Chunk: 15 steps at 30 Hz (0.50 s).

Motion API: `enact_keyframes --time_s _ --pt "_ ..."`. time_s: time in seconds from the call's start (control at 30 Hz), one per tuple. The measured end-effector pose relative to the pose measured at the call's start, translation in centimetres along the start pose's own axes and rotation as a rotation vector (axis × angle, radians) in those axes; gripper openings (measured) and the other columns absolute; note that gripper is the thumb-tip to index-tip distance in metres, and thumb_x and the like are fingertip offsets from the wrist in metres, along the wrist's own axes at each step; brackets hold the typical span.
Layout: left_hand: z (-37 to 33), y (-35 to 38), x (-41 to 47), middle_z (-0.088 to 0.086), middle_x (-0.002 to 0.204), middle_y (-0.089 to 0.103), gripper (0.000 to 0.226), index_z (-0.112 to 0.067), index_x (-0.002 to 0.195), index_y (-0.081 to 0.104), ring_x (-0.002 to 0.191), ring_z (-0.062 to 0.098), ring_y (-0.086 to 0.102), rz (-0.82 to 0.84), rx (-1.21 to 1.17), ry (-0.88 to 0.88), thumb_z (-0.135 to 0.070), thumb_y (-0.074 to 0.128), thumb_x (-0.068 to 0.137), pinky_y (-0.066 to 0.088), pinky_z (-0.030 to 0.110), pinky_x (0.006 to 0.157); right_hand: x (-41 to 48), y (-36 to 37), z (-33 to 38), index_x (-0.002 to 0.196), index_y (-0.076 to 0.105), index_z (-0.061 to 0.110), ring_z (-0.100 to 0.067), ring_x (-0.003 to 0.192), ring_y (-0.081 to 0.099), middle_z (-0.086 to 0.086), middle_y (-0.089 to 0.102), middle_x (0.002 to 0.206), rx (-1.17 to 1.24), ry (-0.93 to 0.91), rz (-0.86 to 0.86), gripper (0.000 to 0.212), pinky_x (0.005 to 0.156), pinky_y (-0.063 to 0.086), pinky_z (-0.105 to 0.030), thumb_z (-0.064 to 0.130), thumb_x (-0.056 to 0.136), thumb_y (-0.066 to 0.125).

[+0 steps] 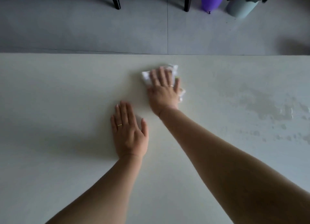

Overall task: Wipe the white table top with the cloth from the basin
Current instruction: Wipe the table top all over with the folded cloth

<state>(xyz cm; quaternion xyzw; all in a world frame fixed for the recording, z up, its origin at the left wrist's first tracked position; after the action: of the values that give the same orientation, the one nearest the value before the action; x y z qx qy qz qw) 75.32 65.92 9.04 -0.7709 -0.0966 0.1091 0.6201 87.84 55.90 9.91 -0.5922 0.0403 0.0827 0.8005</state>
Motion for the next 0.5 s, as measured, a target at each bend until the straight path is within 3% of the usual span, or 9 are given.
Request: enact_keyframes --time_s 0.1,0.17,0.33,0.43,0.5 --pt "0.0 -0.1 0.0 0.015 0.154 0.028 0.066 -0.002 0.146 0.029 0.144 0.031 0.023 -0.004 0.008 -0.006 -0.038 0.031 0.091 0.018 0.045 0.116 0.3 0.3 1.3 0.149 0.015 0.032 -0.016 0.146 -0.002 0.006 0.005 0.159 -0.061 -0.225 0.036 0.053 0.115 -0.009 -0.045 0.044 0.098 0.026" --pt "0.0 -0.2 0.0 0.015 0.155 0.028 0.066 -0.002 0.146 0.030 0.144 0.031 0.023 -0.005 0.010 0.003 -0.039 0.030 0.091 0.017 0.045 0.116 1.3 -0.4 -1.3 0.149 0.015 0.033 -0.014 0.146 -0.001 0.006 0.005 0.159 -0.092 -0.259 0.040 0.053 0.115 -0.007 -0.044 0.045 0.098 0.027" --pt "0.1 -0.1 0.1 0.014 0.156 0.025 0.067 -0.003 0.146 0.029 0.144 0.031 0.022 -0.004 0.015 0.007 -0.040 0.031 0.090 0.017 0.045 0.116 4.7 -3.7 -10.7 0.149 0.012 0.035 -0.015 0.146 -0.005 0.006 0.002 0.160 -0.006 0.240 -0.053 0.053 0.116 -0.008 -0.045 0.047 0.098 0.021" --pt "0.0 0.0 0.1 0.014 0.155 0.025 0.067 -0.003 0.146 0.030 0.144 0.031 0.023 -0.003 0.012 -0.002 -0.040 0.031 0.090 0.017 0.046 0.116 5.3 -3.4 -9.5 0.149 0.010 0.033 -0.017 0.146 -0.008 0.005 -0.002 0.160 0.032 0.422 -0.073 0.054 0.114 -0.011 -0.048 0.043 0.098 0.021" --pt "0.0 0.0 0.1 0.014 0.155 0.027 0.067 -0.003 0.146 0.030 0.143 0.031 0.024 -0.013 0.009 0.003 -0.040 0.031 0.090 0.018 0.046 0.116 5.8 -2.8 -6.4 0.150 0.011 0.031 -0.019 0.146 -0.008 0.002 -0.002 0.160 0.057 0.409 -0.078 0.055 0.113 -0.011 -0.049 0.043 0.097 0.023"
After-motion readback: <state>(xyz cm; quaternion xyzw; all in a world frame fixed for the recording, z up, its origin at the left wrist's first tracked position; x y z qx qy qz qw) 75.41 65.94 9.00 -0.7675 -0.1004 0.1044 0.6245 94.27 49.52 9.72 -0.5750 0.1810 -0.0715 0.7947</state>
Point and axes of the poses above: each hand's wrist, its own x-axis towards the middle knuckle, its own y-axis out of the palm, z = x × y, the point moved 3 cm from there along x, towards the middle knuckle
